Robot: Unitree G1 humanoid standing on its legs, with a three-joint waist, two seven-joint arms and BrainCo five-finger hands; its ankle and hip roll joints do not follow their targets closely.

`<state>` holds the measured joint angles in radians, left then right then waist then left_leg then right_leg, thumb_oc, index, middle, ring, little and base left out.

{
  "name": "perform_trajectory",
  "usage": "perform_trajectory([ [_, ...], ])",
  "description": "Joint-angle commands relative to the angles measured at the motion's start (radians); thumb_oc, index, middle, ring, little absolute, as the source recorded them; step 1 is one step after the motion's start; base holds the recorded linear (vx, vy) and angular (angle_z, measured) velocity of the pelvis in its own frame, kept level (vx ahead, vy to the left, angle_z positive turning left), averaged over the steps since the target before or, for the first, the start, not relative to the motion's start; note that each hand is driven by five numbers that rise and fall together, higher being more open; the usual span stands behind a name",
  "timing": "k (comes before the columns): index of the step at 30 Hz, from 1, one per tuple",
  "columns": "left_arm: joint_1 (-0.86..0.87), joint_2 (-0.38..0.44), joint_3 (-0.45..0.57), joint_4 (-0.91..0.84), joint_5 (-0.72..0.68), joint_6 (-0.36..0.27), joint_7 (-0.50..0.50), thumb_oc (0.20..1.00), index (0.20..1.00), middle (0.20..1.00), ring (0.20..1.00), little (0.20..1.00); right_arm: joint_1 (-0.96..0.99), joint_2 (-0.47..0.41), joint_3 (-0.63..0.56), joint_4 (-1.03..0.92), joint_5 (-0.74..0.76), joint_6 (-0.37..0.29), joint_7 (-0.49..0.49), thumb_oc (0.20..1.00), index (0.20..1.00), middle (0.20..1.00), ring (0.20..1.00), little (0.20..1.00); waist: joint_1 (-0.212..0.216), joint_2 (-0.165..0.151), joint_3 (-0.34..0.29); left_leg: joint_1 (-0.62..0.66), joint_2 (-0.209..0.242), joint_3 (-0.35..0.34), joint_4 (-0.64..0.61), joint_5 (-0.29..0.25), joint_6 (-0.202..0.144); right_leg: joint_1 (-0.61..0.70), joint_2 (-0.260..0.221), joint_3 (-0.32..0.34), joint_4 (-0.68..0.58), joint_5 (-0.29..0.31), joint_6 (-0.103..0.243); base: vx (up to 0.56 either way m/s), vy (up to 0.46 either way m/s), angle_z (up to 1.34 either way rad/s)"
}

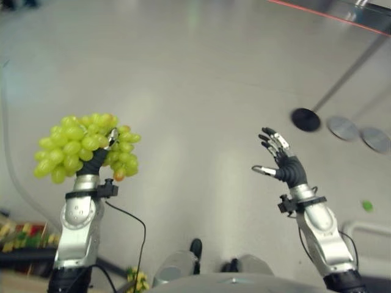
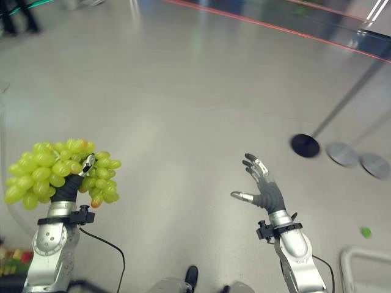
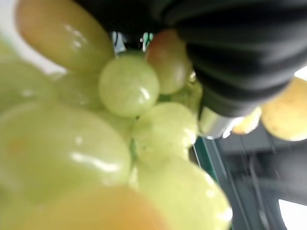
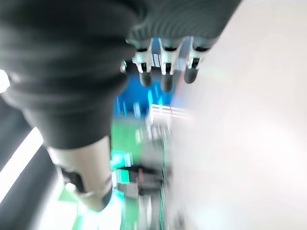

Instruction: Pick up the fruits from the basket on one side to the basket on the other side

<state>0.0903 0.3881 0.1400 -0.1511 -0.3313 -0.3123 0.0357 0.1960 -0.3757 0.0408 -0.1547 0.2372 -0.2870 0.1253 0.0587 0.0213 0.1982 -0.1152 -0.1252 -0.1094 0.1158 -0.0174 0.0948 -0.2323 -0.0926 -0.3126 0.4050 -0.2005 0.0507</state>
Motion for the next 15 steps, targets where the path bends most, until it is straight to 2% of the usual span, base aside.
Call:
perform_trajectory([
  [1,-0.02,0.057,0.002,-0.109,-0.013,-0.076,-0.032,0.2,0.2,0.2,0.2,0.2,-0.082,0.0,-0.053,-0.032,0.021,-0.045,0.024,1.0,1.0,1.0,1.0,1.0,0.001,-0.02,-0.034,0.092,-0.024,-0.209,-0.021,-0.053,-0.054,0.002,0.039,0.244,-0.113,0.08,0.067,0.24,-0.037,2.0],
  [2,-0.023,0.054,-0.005,-0.101,-0.022,-0.078,-0.04,0.2,0.2,0.2,0.2,0.2,-0.078,-0.002,-0.056,-0.03,0.021,-0.045,0.022,1.0,1.0,1.0,1.0,1.0,-0.005,-0.021,-0.032,0.099,-0.03,-0.224,-0.025,-0.054,-0.063,0.009,0.041,0.267,-0.133,0.099,0.079,0.09,-0.029,1.7],
  [4,-0.027,0.05,-0.029,-0.099,-0.012,-0.078,-0.062,0.2,0.2,0.2,0.2,0.2,-0.059,-0.009,-0.067,-0.034,0.028,-0.039,0.047,1.0,1.0,1.0,1.0,1.0,-0.017,-0.035,-0.029,0.107,-0.067,-0.338,-0.009,-0.054,-0.071,0.041,0.09,0.372,-0.153,0.114,0.077,0.11,-0.099,2.15],
  [7,-0.023,0.049,-0.03,-0.101,-0.006,-0.079,-0.064,0.2,0.2,0.2,0.2,0.2,-0.055,-0.012,-0.066,-0.035,0.037,-0.041,0.063,1.0,1.0,1.0,1.0,1.0,-0.013,-0.042,-0.035,0.105,-0.075,-0.398,-0.014,-0.039,-0.092,0.086,0.106,0.372,-0.178,0.086,0.061,0.06,-0.136,2.01],
  [8,-0.016,0.043,-0.025,-0.098,-0.009,-0.08,-0.063,0.2,0.2,0.2,0.2,0.2,-0.058,-0.013,-0.06,-0.036,0.047,-0.04,0.072,1.0,1.0,1.0,1.0,1.0,0.001,-0.048,-0.04,0.102,-0.073,-0.409,-0.013,-0.043,-0.099,0.108,0.098,0.356,-0.2,0.074,0.048,0.0,-0.282,1.53],
  [9,-0.011,0.027,-0.024,-0.085,-0.015,-0.081,-0.055,0.2,0.2,0.2,0.2,0.2,-0.073,-0.019,-0.046,-0.026,0.046,-0.044,0.066,1.0,1.0,1.0,1.0,1.0,0.029,-0.054,-0.048,0.084,-0.062,-0.429,-0.016,-0.028,-0.126,0.138,0.094,0.306,-0.243,0.072,0.036,-0.02,-0.232,0.99],
  [10,-0.012,0.027,-0.024,-0.085,-0.015,-0.081,-0.055,0.2,0.2,0.2,0.2,0.2,-0.075,-0.02,-0.046,-0.024,0.046,-0.045,0.066,1.0,1.0,1.0,1.0,1.0,0.024,-0.053,-0.049,0.08,-0.063,-0.434,-0.019,-0.021,-0.128,0.136,0.093,0.302,-0.248,0.078,0.037,-0.05,-0.257,0.9],
  [12,-0.012,0.013,-0.033,-0.073,-0.03,-0.075,-0.049,0.2,0.2,0.2,0.2,0.2,-0.094,-0.026,-0.039,-0.013,0.052,-0.041,0.053,1.0,1.0,1.0,1.0,1.0,0.039,-0.053,-0.051,0.057,-0.047,-0.44,-0.013,-0.011,-0.155,0.173,0.095,0.26,-0.298,0.071,0.029,-0.06,-0.206,0.87],
  [14,-0.005,0.012,-0.035,-0.068,-0.036,-0.069,-0.051,0.2,0.2,0.2,0.2,0.2,-0.103,-0.031,-0.045,0.002,0.058,-0.041,0.039,1.0,1.0,1.0,1.0,1.0,0.05,-0.049,-0.046,0.026,-0.024,-0.448,-0.025,0.025,-0.18,0.202,0.102,0.207,-0.334,0.068,0.017,-0.14,-0.239,1.36],
  [15,-0.001,-0.004,-0.044,-0.065,-0.043,-0.062,-0.05,0.2,0.2,0.2,0.2,0.2,-0.108,-0.042,-0.064,0.006,0.045,-0.042,0.015,1.0,1.0,1.0,1.0,1.0,0.041,-0.039,-0.03,-0.026,0.015,-0.374,-0.05,0.076,-0.195,0.218,0.097,0.144,-0.354,0.057,0.013,-0.24,-0.183,1.05],
])
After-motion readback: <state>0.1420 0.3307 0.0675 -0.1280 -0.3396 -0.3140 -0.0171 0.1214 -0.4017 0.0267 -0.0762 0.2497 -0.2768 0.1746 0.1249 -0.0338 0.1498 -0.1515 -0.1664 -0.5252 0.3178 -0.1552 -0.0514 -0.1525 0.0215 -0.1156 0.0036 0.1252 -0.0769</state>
